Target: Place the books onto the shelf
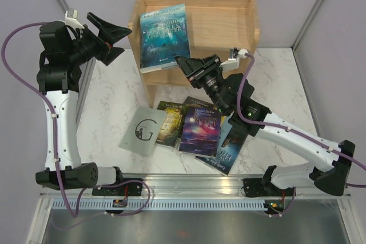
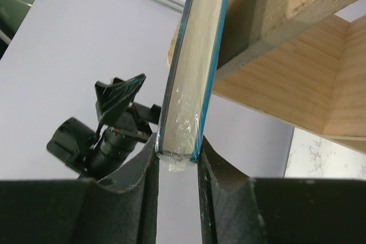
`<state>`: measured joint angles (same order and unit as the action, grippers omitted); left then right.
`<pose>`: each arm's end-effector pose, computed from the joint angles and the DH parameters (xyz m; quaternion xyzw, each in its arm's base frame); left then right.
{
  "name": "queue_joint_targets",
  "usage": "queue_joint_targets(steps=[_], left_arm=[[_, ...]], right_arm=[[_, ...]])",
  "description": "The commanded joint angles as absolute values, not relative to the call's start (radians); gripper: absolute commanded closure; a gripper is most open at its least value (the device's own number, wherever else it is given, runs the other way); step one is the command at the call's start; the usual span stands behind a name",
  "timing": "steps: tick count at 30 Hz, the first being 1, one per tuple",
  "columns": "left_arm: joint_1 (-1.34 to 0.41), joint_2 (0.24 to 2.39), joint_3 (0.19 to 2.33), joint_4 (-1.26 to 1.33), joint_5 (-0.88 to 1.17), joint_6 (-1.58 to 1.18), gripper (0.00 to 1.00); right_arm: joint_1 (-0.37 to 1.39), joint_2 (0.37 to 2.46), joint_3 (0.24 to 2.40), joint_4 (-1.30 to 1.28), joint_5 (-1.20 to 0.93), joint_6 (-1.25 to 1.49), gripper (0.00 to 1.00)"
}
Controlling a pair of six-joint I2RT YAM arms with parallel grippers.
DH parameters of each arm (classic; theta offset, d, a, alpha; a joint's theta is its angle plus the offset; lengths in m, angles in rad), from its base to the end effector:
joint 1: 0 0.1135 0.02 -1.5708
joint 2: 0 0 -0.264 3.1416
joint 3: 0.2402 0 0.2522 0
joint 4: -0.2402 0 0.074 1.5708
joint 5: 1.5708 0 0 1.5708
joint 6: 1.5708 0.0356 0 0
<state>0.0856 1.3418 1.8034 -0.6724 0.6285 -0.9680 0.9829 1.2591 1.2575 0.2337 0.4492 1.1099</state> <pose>0.2541 0.0008 0.5119 -0.2038 0.7370 -0.4727 0.4381 0.1722 0.2305 0.4488 0.2127 0.5926 0.5926 0.5024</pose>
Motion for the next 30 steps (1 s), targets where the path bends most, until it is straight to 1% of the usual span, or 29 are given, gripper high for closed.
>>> queue_joint_targets(steps=[1, 7, 12, 19, 20, 22, 23, 26, 29, 30], left_arm=[[0.091, 1.264, 1.818, -0.764, 0.557, -0.832, 0.0], [0.1, 1.183, 1.72, -0.793, 0.548, -0.778, 0.0], [0.101, 1.118, 1.638, -0.801, 0.548, -0.752, 0.0], [0.1, 1.046, 1.513, -0.808, 0.54, -0.724, 0.0], [0.101, 1.039, 1.497, -0.808, 0.537, -0.721, 0.0], [0.103, 1.013, 1.47, -0.811, 0.529, -0.715, 0.0], [0.1, 1.003, 1.442, -0.811, 0.525, -0.713, 0.0], [0.103, 0.97, 1.401, -0.818, 0.5, -0.7, 0.0], [0.101, 0.947, 1.37, -0.828, 0.476, -0.684, 0.0], [0.101, 0.945, 1.365, -0.83, 0.476, -0.683, 0.0]], right_arm=[[0.988, 1.307, 1.409, 0.302, 0.512, 1.183, 1.0], [0.988, 1.407, 1.54, 0.23, 0.612, 1.241, 1.0], [0.989, 1.454, 1.554, 0.219, 0.676, 1.293, 1.0], [0.979, 1.499, 1.589, 0.173, 0.693, 1.331, 1.0], [0.973, 1.502, 1.586, 0.172, 0.689, 1.338, 0.96], [0.966, 1.505, 1.591, 0.167, 0.669, 1.338, 0.8], [0.956, 1.511, 1.594, 0.166, 0.654, 1.335, 0.62], [0.943, 1.514, 1.606, 0.138, 0.591, 1.333, 0.33], [0.943, 1.493, 1.582, 0.115, 0.555, 1.333, 0.24], [0.943, 1.485, 1.571, 0.11, 0.551, 1.335, 0.23]])
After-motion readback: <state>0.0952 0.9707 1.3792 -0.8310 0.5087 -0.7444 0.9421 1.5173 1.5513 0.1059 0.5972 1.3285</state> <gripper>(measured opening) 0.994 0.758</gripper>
